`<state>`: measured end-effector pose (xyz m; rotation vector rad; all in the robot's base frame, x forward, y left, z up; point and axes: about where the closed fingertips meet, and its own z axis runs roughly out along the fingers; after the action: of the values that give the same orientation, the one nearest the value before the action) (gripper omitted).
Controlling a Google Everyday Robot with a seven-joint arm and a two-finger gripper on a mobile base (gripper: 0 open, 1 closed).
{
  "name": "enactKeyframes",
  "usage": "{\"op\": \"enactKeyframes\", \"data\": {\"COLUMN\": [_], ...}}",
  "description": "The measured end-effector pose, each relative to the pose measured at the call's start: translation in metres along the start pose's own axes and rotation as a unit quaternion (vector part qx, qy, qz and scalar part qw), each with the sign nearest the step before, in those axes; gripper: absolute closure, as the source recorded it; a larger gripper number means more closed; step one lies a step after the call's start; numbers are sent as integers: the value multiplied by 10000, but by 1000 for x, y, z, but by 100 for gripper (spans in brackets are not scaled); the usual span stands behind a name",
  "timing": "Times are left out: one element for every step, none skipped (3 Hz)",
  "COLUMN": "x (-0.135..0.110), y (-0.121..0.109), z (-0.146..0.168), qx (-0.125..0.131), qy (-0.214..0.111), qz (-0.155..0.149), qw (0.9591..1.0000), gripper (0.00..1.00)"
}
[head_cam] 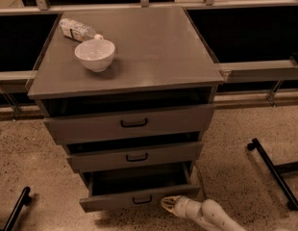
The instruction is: Close bottom drawer
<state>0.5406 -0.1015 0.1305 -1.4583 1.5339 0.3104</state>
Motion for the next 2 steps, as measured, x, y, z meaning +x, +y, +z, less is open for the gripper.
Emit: {"op": "enactKeyframes", "data": {"x": [2,2], "y": [-1,-1], "z": [1,1], "qx": [36,36], "qy": [44,43], "qz": [3,4], "qw": [10000,10000], "gripper": [27,0]}}
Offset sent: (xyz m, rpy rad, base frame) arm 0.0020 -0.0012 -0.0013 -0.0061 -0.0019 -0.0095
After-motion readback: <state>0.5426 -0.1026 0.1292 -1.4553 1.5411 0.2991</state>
